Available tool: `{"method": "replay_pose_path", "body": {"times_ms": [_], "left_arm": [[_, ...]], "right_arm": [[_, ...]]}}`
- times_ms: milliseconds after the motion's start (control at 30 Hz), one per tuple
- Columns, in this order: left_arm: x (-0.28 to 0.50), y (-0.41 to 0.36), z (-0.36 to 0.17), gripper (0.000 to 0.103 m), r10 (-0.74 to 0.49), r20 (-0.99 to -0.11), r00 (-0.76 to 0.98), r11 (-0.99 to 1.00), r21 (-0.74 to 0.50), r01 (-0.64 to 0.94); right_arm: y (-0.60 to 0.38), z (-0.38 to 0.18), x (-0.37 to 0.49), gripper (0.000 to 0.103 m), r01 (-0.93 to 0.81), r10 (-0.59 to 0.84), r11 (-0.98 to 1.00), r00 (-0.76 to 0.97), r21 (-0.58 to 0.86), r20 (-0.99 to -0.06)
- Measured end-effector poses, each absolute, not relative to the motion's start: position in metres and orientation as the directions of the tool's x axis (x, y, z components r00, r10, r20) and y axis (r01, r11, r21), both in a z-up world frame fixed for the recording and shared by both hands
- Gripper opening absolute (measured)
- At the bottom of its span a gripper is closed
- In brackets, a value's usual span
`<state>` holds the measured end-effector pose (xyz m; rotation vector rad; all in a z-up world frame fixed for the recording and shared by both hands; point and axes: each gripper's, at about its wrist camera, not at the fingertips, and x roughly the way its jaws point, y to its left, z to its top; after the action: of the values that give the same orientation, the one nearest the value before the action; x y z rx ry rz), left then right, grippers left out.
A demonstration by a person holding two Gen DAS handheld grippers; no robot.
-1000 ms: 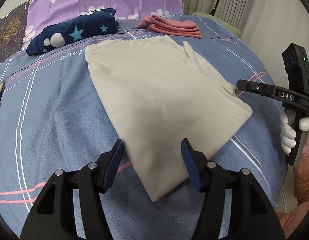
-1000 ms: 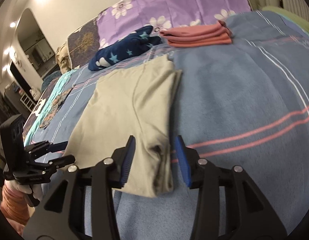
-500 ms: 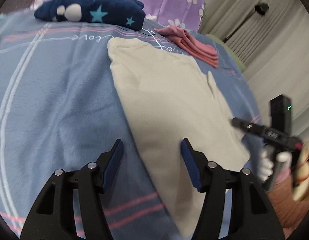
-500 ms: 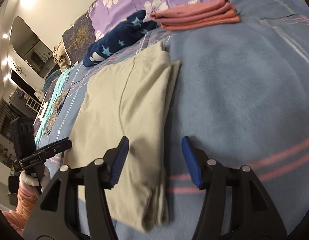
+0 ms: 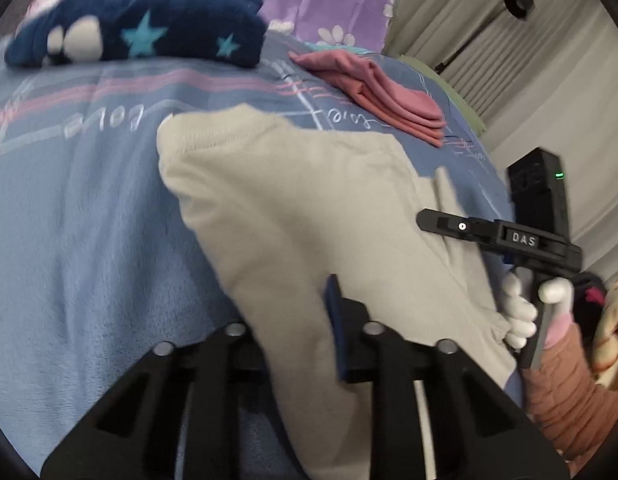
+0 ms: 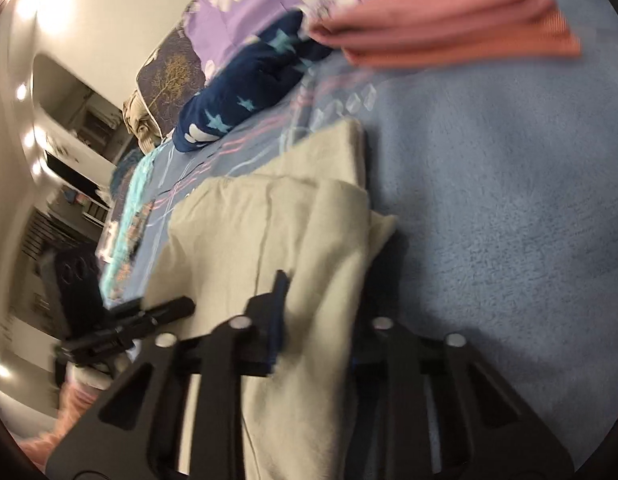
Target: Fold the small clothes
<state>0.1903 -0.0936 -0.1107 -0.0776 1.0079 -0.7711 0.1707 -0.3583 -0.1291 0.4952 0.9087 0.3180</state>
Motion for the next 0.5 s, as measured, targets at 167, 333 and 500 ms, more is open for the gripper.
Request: {"method": "replay_pose_path", "body": {"times_ms": [167,333,500], "left_arm": [[0.164,-0.112,-0.060,0.017,-0.590,-0.692,0.416,0.732,-0.241,0.637],[0.167,-0.141,0.021,0.017,-0.633,-0.596,0.494,0.694,-0.155,0.703],[0.210,-0.201,0.084,0.017,-0.648,-0.552,0.525,0.666,-0.078,0.742]], "right_arm": [[-0.348,-0.078,0.130,0.013,-0.144,0.400,0.890,0.703,0.433,-0.589],[-0.368,-0.003,0.106,0.013,-0.145,0.299,0.927,0.840,0.345,-0.452],[-0.411,0.067,0.125,0.013,-0.088,0.200,0.952,0.904,0.294,-0.379]]}}
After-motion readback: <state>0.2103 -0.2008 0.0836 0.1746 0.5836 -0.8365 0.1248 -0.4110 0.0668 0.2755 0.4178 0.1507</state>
